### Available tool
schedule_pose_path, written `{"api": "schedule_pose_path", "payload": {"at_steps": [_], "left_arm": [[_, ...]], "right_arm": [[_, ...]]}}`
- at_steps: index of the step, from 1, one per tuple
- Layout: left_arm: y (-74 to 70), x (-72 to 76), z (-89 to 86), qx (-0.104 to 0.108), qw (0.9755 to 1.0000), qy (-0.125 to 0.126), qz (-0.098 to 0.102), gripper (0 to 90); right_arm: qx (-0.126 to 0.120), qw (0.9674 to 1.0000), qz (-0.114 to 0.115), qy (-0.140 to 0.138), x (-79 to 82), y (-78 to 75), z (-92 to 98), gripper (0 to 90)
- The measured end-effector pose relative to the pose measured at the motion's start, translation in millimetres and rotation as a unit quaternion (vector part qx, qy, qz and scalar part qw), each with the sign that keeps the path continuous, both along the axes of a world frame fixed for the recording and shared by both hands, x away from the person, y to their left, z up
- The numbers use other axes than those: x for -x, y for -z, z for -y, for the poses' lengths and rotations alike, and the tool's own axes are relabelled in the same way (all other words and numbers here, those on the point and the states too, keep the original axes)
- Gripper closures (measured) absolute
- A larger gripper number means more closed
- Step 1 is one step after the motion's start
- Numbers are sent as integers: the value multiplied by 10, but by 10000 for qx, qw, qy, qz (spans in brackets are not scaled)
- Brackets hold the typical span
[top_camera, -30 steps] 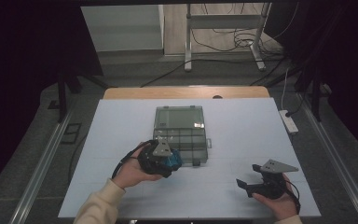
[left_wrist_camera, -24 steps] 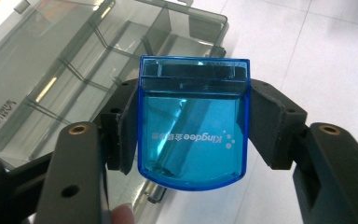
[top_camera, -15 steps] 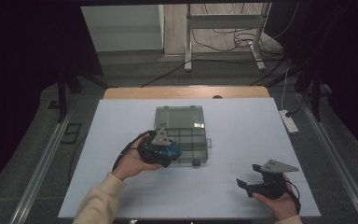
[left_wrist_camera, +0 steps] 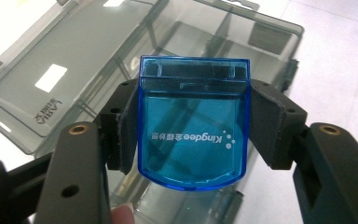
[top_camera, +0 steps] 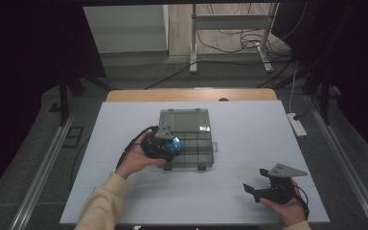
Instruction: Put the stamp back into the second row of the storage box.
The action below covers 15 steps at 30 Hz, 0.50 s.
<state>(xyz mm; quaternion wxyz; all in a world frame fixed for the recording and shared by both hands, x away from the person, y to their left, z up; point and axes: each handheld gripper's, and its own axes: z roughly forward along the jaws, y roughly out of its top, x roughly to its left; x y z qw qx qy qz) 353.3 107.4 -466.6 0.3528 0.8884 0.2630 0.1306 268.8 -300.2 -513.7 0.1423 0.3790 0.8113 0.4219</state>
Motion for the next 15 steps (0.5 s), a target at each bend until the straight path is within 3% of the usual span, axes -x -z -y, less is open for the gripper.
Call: {"api": "schedule_pose_path", "payload": {"at_steps": [15], "left_arm": [[13, -62, -53, 67, 9999, -51, -80, 406]], "right_arm": [[17, 10000, -6, -5, 1, -2, -2, 100]]}}
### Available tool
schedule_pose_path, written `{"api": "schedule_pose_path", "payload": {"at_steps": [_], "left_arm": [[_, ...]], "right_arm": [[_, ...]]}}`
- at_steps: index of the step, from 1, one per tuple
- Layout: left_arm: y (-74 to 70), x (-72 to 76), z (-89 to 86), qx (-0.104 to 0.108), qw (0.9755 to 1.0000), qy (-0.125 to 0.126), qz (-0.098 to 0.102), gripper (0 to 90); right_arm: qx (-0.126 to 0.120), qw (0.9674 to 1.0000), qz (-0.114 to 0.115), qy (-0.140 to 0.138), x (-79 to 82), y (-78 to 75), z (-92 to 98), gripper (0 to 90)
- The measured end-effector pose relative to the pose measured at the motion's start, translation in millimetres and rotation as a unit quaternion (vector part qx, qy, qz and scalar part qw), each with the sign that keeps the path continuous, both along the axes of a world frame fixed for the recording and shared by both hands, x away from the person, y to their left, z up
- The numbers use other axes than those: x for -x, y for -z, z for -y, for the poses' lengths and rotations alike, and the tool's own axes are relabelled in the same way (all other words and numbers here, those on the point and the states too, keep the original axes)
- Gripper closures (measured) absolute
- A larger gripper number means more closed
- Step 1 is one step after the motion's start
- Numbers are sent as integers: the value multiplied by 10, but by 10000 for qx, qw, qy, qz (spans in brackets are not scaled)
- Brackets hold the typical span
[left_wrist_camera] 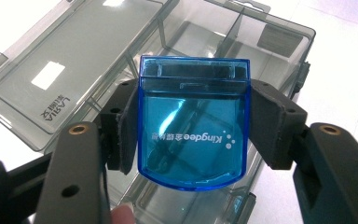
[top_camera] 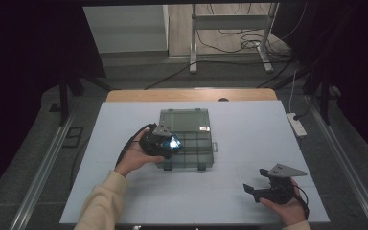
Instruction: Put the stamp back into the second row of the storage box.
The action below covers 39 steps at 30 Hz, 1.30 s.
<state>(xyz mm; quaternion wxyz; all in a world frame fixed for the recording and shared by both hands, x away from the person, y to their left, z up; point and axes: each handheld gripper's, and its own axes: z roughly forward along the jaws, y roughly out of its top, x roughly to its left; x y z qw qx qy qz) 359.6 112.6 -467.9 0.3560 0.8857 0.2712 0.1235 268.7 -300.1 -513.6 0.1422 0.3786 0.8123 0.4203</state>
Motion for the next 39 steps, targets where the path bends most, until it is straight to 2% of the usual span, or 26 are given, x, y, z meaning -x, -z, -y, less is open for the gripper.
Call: {"api": "schedule_pose_path", "payload": {"at_steps": [7, 20, 28, 39], "left_arm": [[19, 5, 37, -34, 9999, 77, -58, 407], [134, -8, 126, -295, 9988, 301, -252, 406], [194, -10, 160, -408, 9980, 383, -277, 406], [215, -21, 158, -434, 9981, 346, -269, 404]], "right_arm": [[-24, 10000, 17, -2, 2, -4, 5, 100], [-26, 10000, 21, -32, 6, -5, 1, 100], [-26, 10000, 22, -49, 8, -9, 2, 99], [-27, 10000, 21, -56, 9, -9, 3, 99]]}}
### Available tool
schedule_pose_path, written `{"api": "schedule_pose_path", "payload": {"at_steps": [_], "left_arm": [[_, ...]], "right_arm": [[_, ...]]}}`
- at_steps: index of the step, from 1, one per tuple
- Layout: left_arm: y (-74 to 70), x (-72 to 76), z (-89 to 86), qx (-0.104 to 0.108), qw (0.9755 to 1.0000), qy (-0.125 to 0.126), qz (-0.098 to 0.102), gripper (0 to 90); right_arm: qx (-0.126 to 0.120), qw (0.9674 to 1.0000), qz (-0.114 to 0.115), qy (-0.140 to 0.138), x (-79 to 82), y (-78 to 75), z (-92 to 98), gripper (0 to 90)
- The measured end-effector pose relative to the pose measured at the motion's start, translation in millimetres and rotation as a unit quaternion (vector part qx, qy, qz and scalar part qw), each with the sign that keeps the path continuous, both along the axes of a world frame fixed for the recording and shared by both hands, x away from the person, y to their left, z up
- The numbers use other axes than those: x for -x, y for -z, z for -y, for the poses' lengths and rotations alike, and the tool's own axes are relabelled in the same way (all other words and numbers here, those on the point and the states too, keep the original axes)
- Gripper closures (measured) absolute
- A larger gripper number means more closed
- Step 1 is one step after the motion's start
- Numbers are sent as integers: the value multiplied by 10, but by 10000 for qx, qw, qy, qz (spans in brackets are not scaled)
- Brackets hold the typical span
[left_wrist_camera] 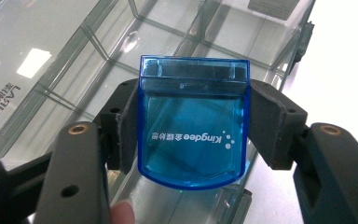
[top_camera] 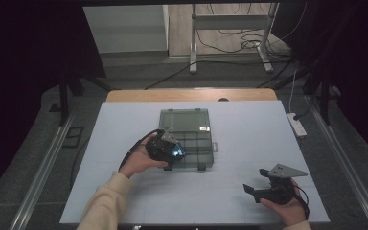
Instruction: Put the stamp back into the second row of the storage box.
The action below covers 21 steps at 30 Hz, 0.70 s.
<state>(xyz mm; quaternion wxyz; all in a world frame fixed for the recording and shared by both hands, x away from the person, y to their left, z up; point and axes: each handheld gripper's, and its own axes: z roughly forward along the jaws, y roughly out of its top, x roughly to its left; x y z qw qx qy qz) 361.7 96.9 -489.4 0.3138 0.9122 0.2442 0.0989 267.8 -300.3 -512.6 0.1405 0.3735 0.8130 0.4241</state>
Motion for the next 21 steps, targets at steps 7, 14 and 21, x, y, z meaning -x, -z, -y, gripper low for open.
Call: {"api": "schedule_pose_path", "payload": {"at_steps": [7, 14, 21], "left_arm": [[-15, -8, -11, 220, 9997, -46, -34, 207], [-28, -2, -13, 249, 9997, -52, -53, 175], [-38, 9, -18, 316, 9994, -45, -108, 171]], "right_arm": [[-8, 10000, 0, 6, -1, 1, 1, 99], [-1, 10000, 5, 10, 0, -2, 4, 99], [2, 10000, 9, 15, 1, -5, 9, 99]]}}
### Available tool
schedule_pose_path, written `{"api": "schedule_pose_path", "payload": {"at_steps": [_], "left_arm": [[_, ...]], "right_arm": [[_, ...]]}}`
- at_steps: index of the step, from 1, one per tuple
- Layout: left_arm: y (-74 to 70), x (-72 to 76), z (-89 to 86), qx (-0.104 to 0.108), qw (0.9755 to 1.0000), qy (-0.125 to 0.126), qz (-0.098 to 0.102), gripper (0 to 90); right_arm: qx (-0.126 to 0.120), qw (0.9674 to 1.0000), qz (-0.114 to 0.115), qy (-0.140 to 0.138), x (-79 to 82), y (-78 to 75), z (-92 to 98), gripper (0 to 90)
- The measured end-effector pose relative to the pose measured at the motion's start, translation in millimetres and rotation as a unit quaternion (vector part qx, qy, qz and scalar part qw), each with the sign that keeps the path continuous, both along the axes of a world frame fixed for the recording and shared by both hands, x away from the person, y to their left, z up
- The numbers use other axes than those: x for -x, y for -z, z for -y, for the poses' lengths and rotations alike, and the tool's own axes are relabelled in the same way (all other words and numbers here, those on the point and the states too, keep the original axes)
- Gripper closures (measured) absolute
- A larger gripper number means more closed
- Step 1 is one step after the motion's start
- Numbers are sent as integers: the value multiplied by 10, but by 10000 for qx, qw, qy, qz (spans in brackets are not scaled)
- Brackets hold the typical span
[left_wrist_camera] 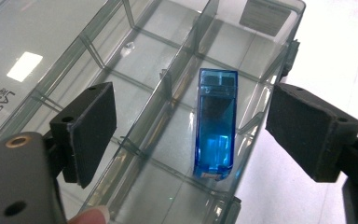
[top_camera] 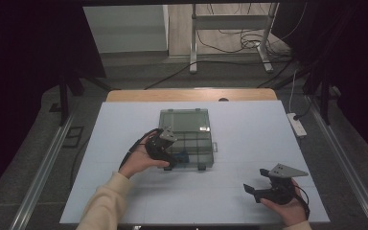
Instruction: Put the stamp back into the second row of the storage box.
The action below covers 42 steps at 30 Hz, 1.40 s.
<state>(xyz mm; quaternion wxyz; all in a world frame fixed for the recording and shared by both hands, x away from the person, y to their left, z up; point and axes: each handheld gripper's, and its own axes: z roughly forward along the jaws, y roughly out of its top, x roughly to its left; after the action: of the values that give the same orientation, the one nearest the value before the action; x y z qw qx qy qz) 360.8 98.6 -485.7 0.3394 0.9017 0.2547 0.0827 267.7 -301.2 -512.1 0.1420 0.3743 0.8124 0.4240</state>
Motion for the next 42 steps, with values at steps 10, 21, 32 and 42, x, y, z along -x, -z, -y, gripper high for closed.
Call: {"api": "schedule_pose_path", "payload": {"at_steps": [10, 21, 32, 42], "left_arm": [[-46, 37, -15, 182, 9998, -18, -18, 173], [-313, 234, -50, 623, 9973, -298, 266, 180], [-478, 588, -131, 753, 9941, -506, 594, 183], [-375, 875, -375, 696, 9915, -836, 708, 182]], "right_arm": [[-21, 10000, 3, 33, -5, 3, 12, 99], [-142, 9999, -16, 28, 5, -1, 39, 99], [-100, 9999, 27, -1, 1, -21, 11, 99], [-123, 9999, 43, 22, 23, -33, 14, 100]]}}
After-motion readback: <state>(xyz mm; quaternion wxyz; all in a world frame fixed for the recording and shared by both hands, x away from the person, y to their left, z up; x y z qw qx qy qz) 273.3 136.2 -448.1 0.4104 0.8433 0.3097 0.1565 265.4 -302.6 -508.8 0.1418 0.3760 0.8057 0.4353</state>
